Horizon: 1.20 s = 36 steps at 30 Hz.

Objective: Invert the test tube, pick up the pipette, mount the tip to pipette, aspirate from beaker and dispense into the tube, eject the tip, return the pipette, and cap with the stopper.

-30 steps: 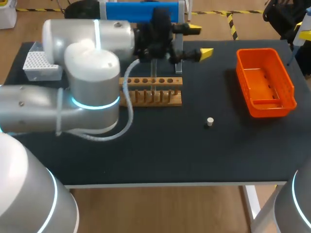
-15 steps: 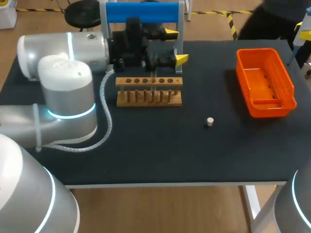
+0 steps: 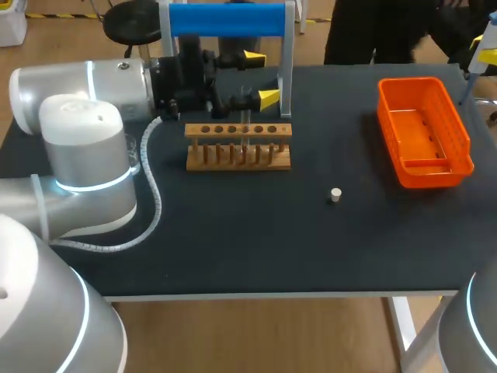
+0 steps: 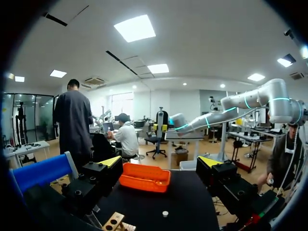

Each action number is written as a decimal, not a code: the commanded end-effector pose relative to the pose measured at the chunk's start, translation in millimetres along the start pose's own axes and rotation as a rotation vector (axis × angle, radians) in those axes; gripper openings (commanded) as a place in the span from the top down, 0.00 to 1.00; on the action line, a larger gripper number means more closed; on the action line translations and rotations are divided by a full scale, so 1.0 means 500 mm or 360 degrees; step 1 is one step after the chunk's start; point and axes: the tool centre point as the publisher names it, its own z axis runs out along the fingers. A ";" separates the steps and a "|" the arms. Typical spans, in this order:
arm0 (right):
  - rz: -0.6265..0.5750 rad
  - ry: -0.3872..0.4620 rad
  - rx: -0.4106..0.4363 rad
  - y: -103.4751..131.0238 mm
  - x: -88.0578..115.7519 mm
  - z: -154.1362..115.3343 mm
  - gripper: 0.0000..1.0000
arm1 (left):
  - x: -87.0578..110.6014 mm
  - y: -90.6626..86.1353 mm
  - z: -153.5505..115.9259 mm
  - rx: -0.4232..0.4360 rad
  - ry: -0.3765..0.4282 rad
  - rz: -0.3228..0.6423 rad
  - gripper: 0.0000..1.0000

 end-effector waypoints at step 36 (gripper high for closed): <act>-0.0022 -0.0031 -0.0012 0.009 0.067 0.103 1.00 | 0.003 0.002 -0.003 0.0003 0.0000 -0.0014 0.00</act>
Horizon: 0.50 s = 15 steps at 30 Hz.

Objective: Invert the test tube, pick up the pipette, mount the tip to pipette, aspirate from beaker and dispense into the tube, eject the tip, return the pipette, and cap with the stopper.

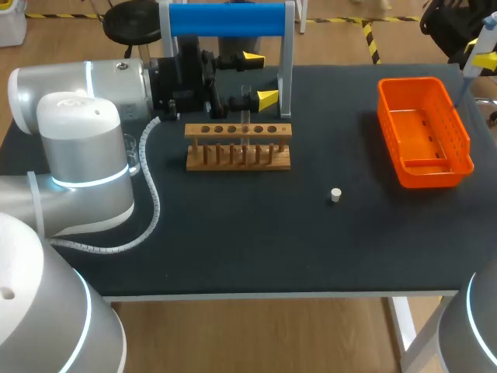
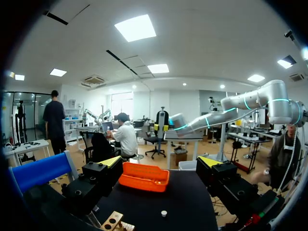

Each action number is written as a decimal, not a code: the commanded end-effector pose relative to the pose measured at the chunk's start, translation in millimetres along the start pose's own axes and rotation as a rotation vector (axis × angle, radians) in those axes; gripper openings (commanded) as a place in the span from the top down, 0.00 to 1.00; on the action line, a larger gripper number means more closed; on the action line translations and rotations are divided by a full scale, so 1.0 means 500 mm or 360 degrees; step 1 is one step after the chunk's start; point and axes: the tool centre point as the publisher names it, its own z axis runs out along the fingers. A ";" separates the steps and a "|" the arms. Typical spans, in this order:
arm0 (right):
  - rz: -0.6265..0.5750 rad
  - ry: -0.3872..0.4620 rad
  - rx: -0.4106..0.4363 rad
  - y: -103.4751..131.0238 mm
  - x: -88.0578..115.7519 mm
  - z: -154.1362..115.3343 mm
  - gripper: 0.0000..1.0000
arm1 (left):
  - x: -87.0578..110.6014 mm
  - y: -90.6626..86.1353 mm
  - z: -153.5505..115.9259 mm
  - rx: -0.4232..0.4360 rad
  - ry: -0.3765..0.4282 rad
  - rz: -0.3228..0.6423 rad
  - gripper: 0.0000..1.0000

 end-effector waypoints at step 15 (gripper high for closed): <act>0.0028 0.0064 -0.0022 0.011 0.100 0.291 1.00 | 0.002 0.001 0.000 0.0003 -0.0006 0.0001 0.00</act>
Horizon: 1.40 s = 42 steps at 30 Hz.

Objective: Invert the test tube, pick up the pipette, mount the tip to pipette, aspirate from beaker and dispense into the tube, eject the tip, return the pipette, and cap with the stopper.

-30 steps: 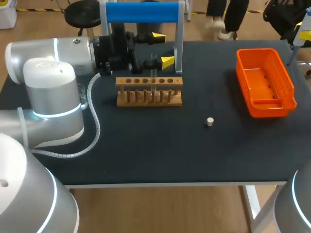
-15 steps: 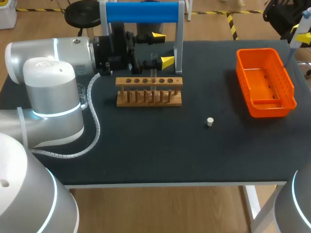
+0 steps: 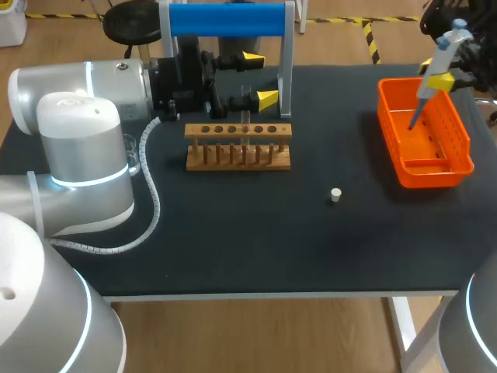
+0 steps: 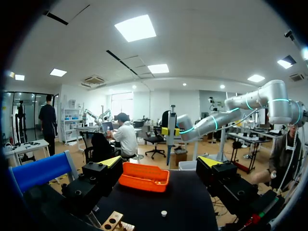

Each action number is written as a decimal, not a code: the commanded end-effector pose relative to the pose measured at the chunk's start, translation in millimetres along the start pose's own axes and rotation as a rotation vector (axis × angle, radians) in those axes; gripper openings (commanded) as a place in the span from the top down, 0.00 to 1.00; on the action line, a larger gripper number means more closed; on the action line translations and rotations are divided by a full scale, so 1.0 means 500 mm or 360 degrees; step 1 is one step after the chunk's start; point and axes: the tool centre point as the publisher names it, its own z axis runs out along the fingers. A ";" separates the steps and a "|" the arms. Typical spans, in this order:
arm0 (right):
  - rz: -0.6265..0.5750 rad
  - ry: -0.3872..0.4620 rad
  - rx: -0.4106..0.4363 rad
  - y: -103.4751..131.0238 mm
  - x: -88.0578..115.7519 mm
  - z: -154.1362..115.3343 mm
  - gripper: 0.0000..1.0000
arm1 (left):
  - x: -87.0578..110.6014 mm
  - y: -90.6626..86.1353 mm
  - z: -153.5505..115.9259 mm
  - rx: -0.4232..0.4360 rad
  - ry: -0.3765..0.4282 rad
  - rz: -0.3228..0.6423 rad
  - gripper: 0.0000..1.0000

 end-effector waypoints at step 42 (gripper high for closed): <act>0.0037 0.0039 0.0047 -0.052 -0.044 0.437 1.00 | 0.002 0.000 0.001 0.0001 -0.0006 0.0001 0.00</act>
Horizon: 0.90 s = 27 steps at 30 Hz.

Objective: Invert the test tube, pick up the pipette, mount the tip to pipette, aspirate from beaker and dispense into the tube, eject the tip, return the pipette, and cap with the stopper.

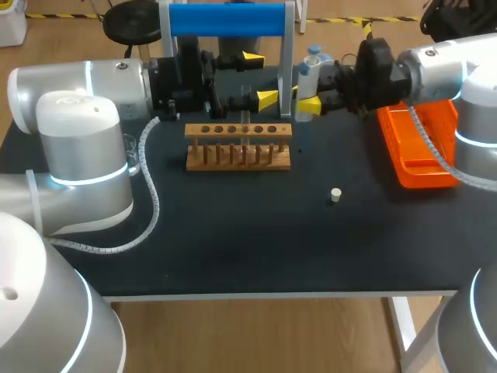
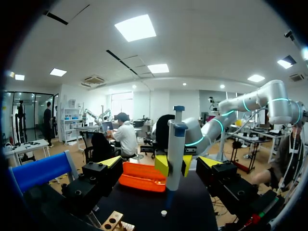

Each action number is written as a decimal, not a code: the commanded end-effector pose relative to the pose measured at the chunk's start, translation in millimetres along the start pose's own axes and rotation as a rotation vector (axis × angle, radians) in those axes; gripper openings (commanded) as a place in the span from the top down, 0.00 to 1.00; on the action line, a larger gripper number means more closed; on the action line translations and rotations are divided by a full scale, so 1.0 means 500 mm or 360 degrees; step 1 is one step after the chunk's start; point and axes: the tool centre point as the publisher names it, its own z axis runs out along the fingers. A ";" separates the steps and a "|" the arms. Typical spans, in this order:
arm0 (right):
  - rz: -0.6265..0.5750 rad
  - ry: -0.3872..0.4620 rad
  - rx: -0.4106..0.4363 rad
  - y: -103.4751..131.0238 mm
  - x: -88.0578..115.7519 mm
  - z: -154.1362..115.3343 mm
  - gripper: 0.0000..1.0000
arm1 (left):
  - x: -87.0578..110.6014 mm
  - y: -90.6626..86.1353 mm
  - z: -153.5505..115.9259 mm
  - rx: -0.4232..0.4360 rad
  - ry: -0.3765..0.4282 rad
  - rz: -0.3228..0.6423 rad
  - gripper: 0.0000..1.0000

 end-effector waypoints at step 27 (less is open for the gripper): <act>-0.0002 -0.0056 0.0030 -0.003 -0.027 0.098 1.00 | 0.002 0.001 0.002 0.0006 -0.0007 0.0002 0.00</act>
